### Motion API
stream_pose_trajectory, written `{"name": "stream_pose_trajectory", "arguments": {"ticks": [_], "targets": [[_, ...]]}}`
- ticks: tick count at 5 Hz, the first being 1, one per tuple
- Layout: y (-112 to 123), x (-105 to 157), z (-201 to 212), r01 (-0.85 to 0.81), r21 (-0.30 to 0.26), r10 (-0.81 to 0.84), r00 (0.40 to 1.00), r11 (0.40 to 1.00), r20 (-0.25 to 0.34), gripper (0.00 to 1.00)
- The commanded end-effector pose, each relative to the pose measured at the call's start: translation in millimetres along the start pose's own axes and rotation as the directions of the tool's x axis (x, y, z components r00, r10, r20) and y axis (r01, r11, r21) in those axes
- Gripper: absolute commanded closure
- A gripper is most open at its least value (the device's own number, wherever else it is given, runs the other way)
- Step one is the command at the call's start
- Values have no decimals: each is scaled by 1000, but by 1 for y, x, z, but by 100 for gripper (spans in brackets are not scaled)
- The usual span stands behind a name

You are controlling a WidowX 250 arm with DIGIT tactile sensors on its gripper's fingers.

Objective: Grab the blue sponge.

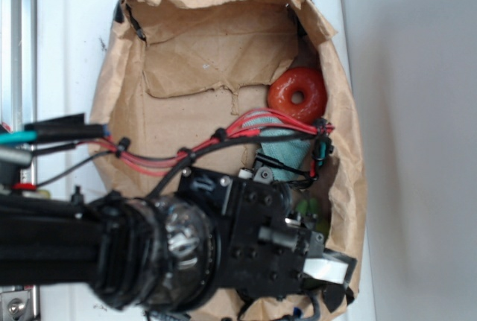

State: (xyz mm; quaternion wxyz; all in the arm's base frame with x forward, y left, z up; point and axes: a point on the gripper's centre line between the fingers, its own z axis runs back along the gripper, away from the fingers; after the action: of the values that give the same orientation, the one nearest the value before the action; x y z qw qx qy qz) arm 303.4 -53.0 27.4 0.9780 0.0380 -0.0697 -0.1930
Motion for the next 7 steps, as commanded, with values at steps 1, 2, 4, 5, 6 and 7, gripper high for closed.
{"name": "stream_pose_trajectory", "arguments": {"ticks": [1, 2, 4, 5, 6, 7], "targets": [[47, 8, 62, -134, -39, 138, 984, 990, 112, 100], [69, 4, 82, -231, -20, 231, 963, 973, 138, 100], [80, -15, 113, -365, -20, 365, 926, 931, 99, 100], [84, -32, 138, -532, -18, 531, 844, 847, 77, 100], [88, -44, 160, -579, -18, 577, 810, 815, 105, 100], [93, -54, 175, -616, 11, 610, 783, 788, 121, 100]]}}
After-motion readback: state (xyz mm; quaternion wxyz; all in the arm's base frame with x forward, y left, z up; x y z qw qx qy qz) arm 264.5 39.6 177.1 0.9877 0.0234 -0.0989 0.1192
